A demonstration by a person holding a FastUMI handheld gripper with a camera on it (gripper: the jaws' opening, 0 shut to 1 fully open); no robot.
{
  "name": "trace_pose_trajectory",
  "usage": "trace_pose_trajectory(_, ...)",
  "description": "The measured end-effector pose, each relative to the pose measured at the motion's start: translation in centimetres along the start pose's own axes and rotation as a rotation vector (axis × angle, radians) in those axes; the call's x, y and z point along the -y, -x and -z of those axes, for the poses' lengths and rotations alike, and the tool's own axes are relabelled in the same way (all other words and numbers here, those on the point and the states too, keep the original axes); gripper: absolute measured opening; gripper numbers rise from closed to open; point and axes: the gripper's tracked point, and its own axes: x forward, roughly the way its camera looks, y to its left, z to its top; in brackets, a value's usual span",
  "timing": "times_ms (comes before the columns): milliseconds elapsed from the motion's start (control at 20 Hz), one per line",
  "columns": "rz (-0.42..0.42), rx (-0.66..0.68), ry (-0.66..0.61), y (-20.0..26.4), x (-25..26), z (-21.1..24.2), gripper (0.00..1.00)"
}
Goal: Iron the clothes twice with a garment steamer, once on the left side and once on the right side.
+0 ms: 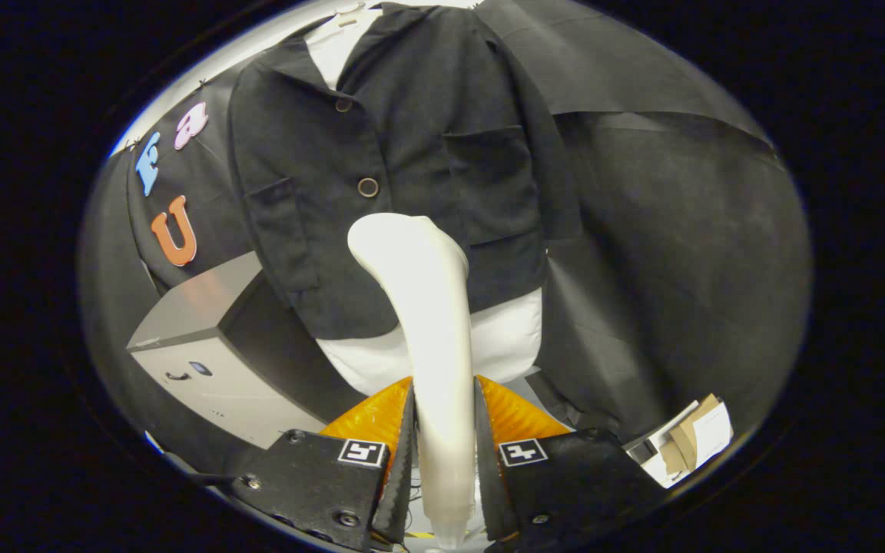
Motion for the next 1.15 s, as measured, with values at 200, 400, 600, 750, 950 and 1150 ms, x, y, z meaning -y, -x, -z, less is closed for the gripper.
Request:
trace_pose_trajectory(200, 0.021, 0.046, -0.001, 7.6, -1.8, 3.4, 0.40)
trace_pose_trajectory(400, 0.015, 0.078, 0.031, 14.1, -5.6, 6.7, 0.41)
trace_pose_trajectory(600, -0.030, 0.071, 0.095, 18.5, -9.6, 10.1, 0.40)
trace_pose_trajectory(750, -0.052, 0.052, 0.145, 20.4, -11.6, 12.2, 0.41)
trace_pose_trajectory(950, -0.057, 0.040, 0.164, 21.9, -13.3, 14.8, 0.41)
trace_pose_trajectory(1150, -0.072, 0.022, 0.188, 22.8, -14.7, 16.3, 0.41)
